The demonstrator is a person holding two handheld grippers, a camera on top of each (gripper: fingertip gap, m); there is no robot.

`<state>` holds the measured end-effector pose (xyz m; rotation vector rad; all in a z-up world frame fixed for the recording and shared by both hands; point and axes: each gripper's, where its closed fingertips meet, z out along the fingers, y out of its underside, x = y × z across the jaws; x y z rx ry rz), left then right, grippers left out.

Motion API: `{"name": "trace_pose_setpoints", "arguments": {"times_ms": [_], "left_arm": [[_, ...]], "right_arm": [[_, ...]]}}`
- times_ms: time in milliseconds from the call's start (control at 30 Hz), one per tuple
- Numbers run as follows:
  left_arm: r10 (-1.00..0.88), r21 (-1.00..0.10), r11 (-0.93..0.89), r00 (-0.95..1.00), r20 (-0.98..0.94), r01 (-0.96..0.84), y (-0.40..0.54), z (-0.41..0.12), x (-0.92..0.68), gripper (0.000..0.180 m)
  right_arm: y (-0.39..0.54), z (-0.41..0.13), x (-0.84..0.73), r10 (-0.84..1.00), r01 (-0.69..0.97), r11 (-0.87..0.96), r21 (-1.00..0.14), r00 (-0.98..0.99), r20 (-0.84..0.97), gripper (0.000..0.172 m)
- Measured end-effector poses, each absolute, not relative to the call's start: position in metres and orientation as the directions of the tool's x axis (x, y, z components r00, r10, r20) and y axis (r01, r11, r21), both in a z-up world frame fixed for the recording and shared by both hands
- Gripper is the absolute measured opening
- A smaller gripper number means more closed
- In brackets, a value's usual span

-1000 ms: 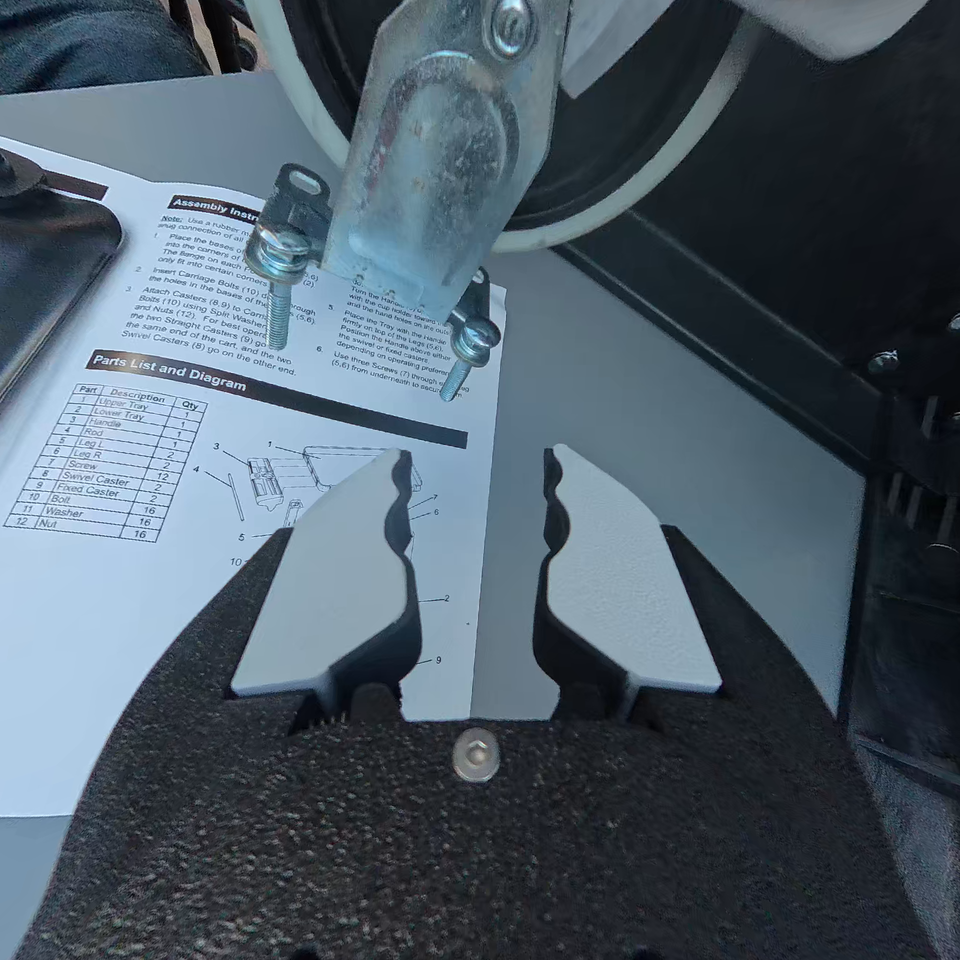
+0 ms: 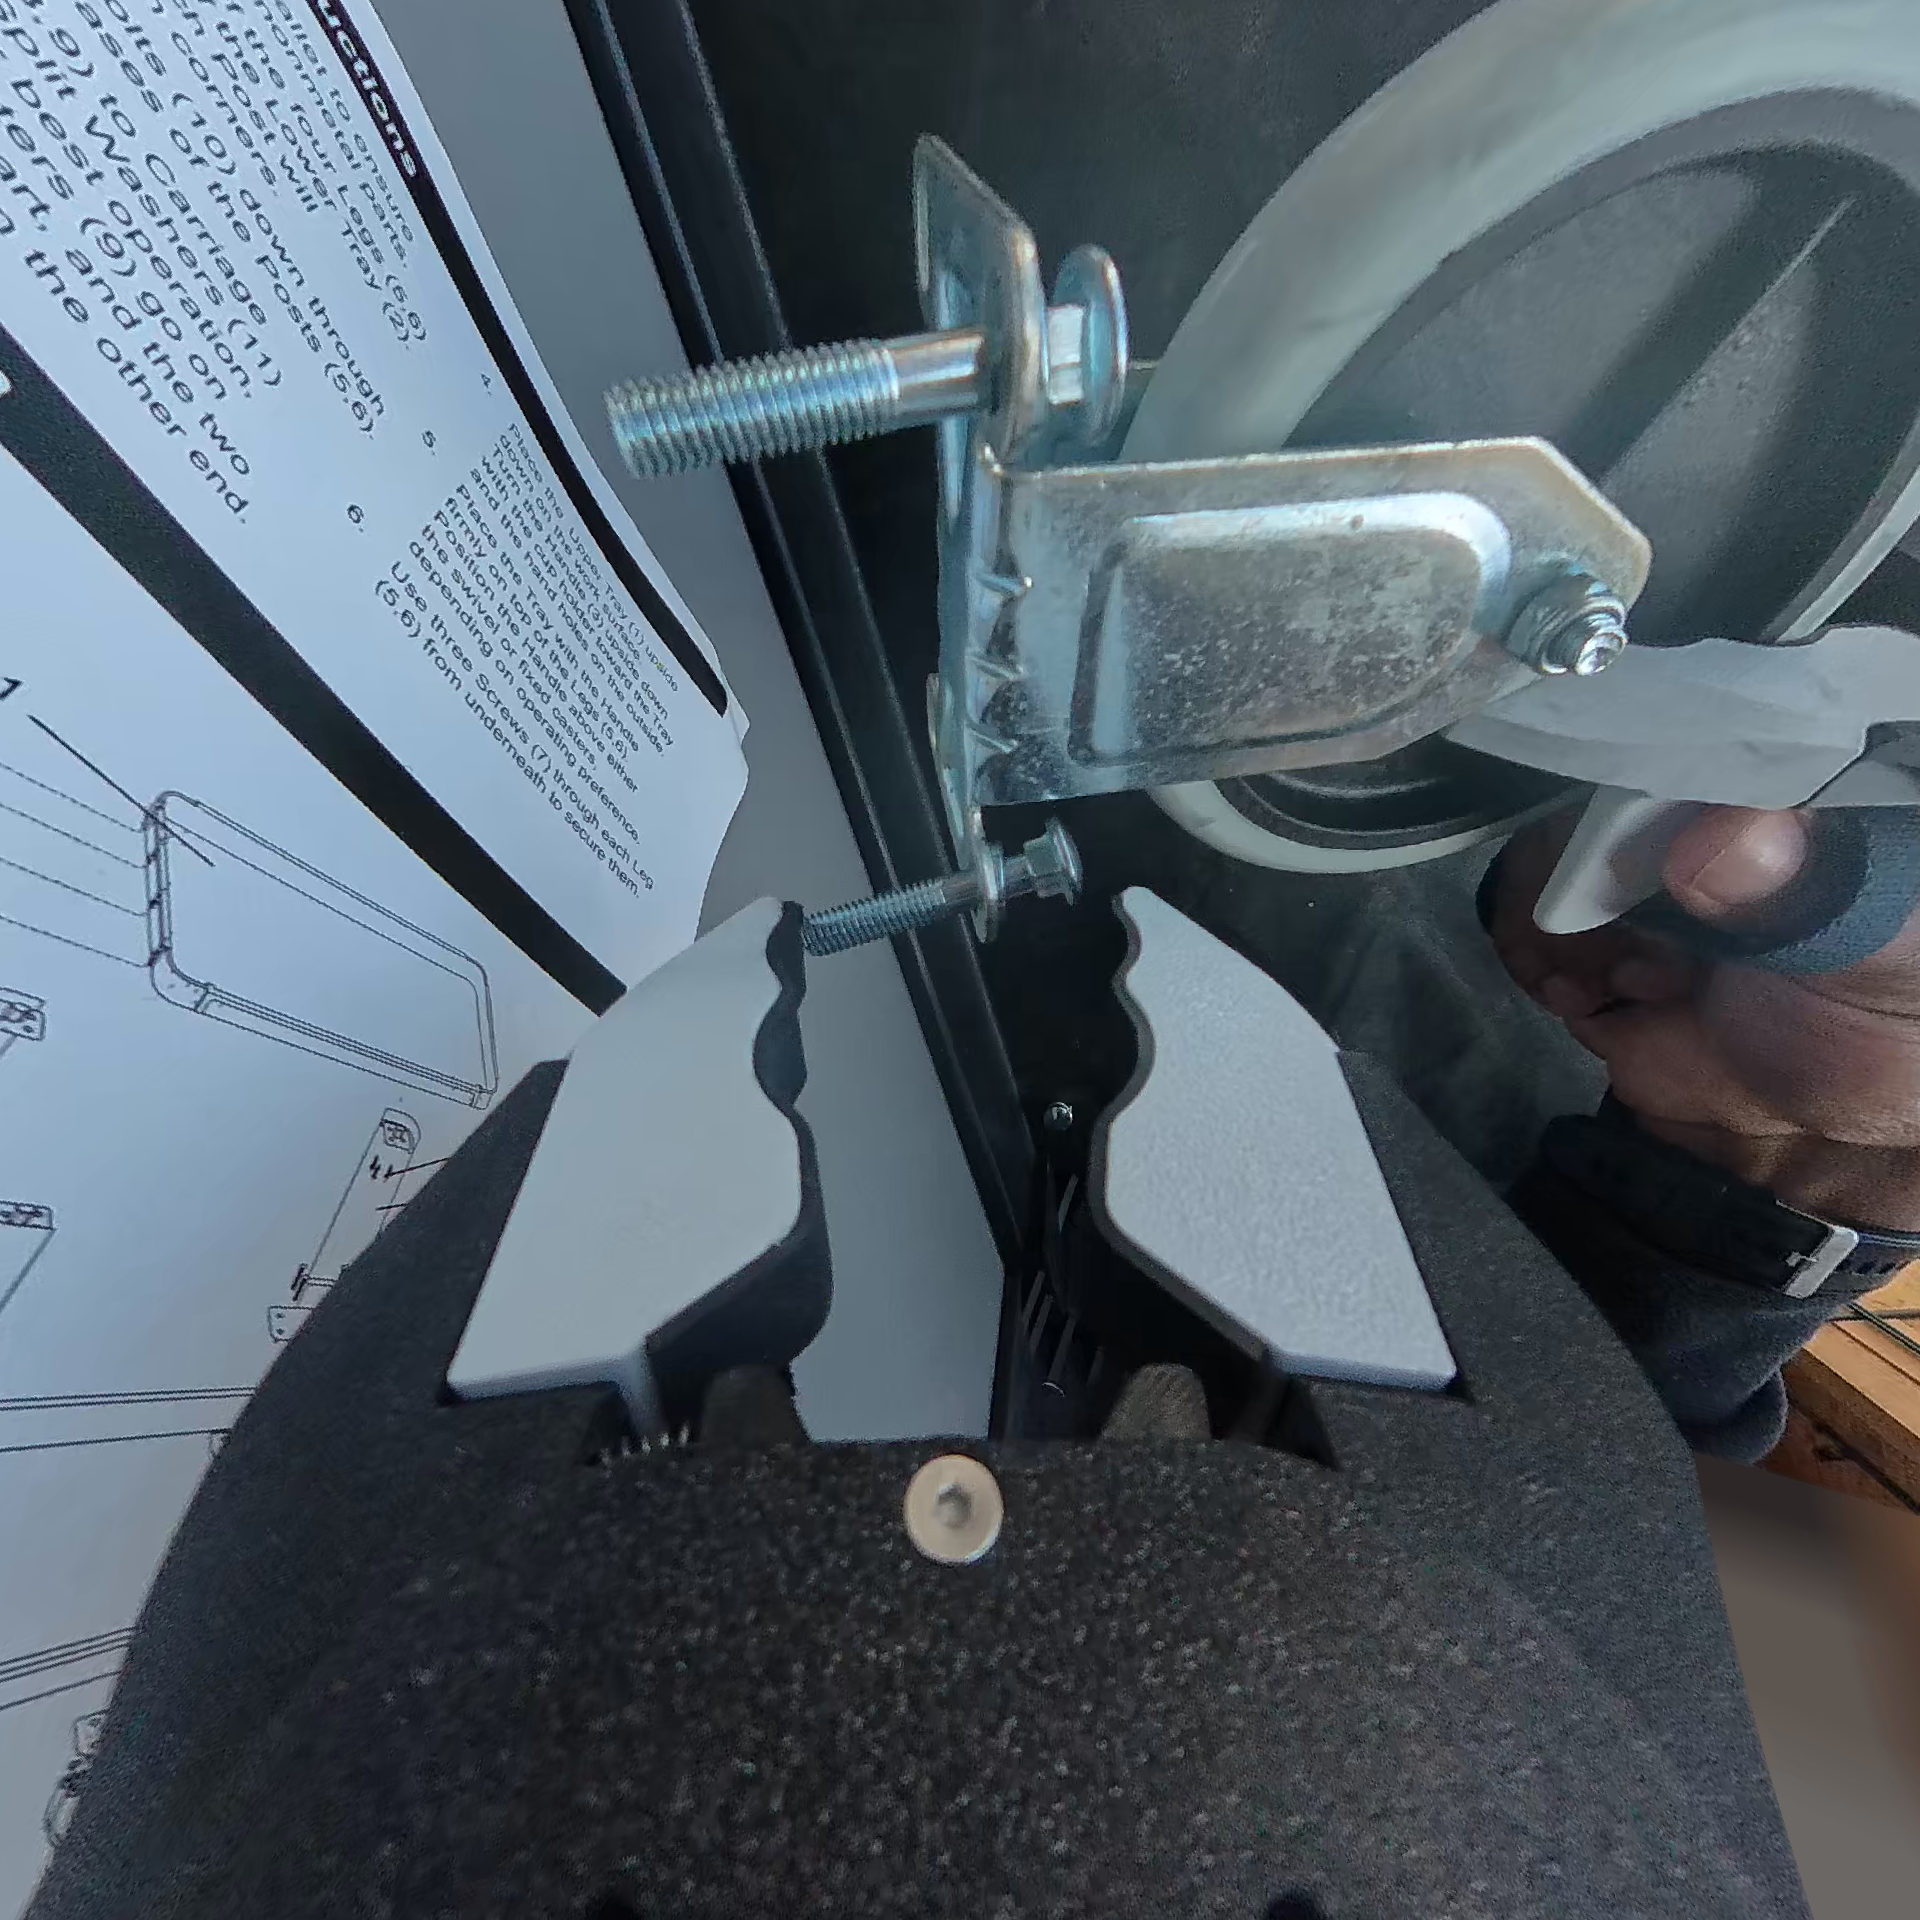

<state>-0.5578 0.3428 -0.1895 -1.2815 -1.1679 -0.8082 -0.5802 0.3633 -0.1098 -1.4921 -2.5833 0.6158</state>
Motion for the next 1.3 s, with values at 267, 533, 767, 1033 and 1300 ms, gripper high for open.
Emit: {"name": "trace_pose_setpoints", "arguments": {"times_ms": [267,533,767,1033,1300], "left_arm": [[0.278,-0.405,0.094,0.367,0.888,0.91,0.332,-0.195,-0.554,0.055],[0.516,-0.82,-0.281,0.799,0.31,0.5,0.313,-0.183,-0.552,0.056],[0.441,-0.864,-0.503,0.868,-0.23,0.027,0.324,-0.175,-0.549,0.041],[0.484,-0.846,-0.529,0.842,-0.238,0.065,0.328,-0.187,-0.554,0.03],[0.483,-0.835,-0.55,0.821,-0.302,0.016,0.332,-0.187,-0.552,0.021]], "right_arm": [[0.367,-0.117,-0.579,0.85,0.805,0.436,-0.403,-0.515,-0.108,0.028],[0.371,-0.124,-0.574,0.855,0.809,0.402,-0.43,-0.499,-0.139,0.028],[0.37,-0.126,-0.572,0.856,0.808,0.387,-0.445,-0.495,-0.153,0.028],[0.366,-0.121,-0.568,0.848,0.793,0.389,-0.468,-0.507,-0.154,0.029],[0.363,-0.122,-0.565,0.842,0.785,0.396,-0.477,-0.518,-0.152,0.028]]}}
